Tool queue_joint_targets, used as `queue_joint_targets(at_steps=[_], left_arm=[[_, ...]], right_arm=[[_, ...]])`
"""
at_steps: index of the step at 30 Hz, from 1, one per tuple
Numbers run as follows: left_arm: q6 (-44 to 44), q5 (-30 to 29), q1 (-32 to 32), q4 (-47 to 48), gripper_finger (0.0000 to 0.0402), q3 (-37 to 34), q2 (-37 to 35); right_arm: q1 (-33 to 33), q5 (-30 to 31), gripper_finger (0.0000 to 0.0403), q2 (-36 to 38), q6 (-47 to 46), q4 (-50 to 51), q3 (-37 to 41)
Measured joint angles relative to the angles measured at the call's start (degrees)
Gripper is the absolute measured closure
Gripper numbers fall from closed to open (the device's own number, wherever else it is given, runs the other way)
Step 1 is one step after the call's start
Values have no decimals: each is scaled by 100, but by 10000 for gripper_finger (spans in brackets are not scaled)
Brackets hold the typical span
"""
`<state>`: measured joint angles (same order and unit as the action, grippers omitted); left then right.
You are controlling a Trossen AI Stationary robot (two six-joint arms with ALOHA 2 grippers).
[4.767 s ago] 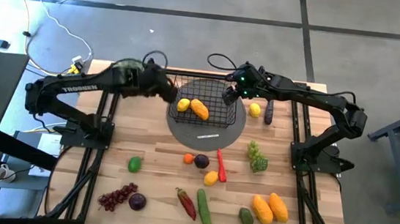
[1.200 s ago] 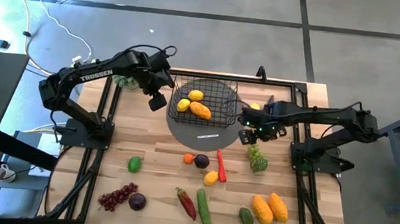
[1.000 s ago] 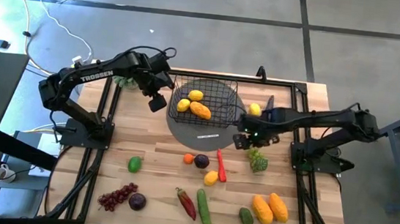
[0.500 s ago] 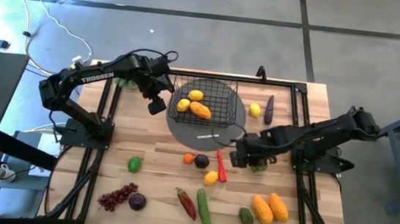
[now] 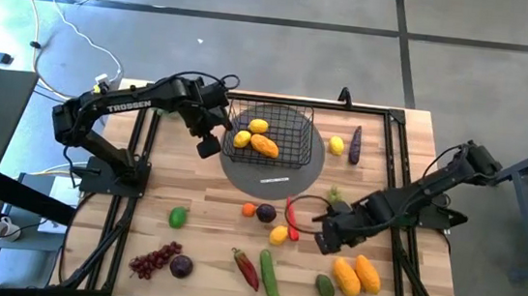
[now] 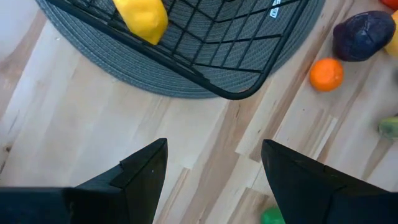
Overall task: Build produce basket
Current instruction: Put the mango into the black wire basket
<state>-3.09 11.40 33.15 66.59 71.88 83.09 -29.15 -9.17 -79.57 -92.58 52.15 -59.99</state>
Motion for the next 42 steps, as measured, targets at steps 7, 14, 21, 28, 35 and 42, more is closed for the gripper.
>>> queue_joint_targets(at_steps=[7,14,21,28,35,42], left_arm=[[-509,0,-209,1,151,0,0],[-776,-4,-465,0,151,4,-20],[-874,-11,-636,0,151,4,-22],[-939,-13,-776,0,151,4,-22],[-1025,-24,-826,-2,151,4,-22],[-986,-25,-824,-2,151,4,-22]], right_arm=[[-587,0,135,-116,-4,70,0],[-953,-62,125,-569,-256,-43,0],[-1076,-88,125,-1008,-297,-156,0],[-1078,-179,125,-1427,-263,-214,0],[-1078,-295,125,-1747,-237,-496,0],[-1078,-586,127,-2012,-189,-544,0]])
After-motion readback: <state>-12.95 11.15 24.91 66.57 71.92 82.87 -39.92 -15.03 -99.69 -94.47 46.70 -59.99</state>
